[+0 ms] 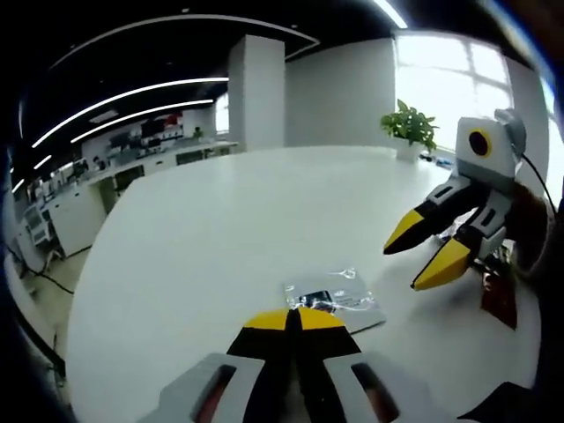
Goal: Arrange the skincare products in the storage area until every visible bottle or jar stands upright without overlapping.
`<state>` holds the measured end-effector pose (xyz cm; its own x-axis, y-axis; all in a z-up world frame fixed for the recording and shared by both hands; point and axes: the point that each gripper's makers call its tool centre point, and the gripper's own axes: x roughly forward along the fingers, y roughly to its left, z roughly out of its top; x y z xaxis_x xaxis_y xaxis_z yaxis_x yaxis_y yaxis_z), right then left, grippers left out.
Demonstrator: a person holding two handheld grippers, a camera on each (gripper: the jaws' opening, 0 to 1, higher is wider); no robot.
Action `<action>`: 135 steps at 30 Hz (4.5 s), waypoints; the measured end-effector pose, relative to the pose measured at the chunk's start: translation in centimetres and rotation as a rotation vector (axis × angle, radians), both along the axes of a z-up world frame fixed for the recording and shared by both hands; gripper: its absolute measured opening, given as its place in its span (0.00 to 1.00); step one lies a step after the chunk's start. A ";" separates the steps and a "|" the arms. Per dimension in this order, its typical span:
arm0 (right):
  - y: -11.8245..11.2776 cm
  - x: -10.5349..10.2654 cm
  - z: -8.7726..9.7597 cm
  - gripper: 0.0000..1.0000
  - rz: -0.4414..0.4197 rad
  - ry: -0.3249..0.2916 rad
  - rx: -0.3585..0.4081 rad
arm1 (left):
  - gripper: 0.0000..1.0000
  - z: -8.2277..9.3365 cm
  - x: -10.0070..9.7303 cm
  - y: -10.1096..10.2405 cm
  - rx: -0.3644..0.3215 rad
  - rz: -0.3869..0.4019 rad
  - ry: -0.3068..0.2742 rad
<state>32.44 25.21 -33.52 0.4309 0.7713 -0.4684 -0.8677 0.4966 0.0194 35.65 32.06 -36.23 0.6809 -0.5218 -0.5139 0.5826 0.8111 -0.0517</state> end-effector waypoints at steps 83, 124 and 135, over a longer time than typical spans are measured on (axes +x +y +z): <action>-8.2 -3.5 -1.2 0.00 -0.084 -0.006 -0.105 | 0.00 1.1 -8.5 -11.0 -0.005 -0.333 0.031; -8.5 -5.4 -0.9 0.00 -0.083 -0.029 -0.079 | 0.00 1.3 -10.0 -12.0 -0.019 -0.340 0.021; -8.7 -5.1 0.7 0.00 -0.110 -0.123 -0.076 | 0.00 1.8 -10.2 -11.9 -0.022 -0.328 0.006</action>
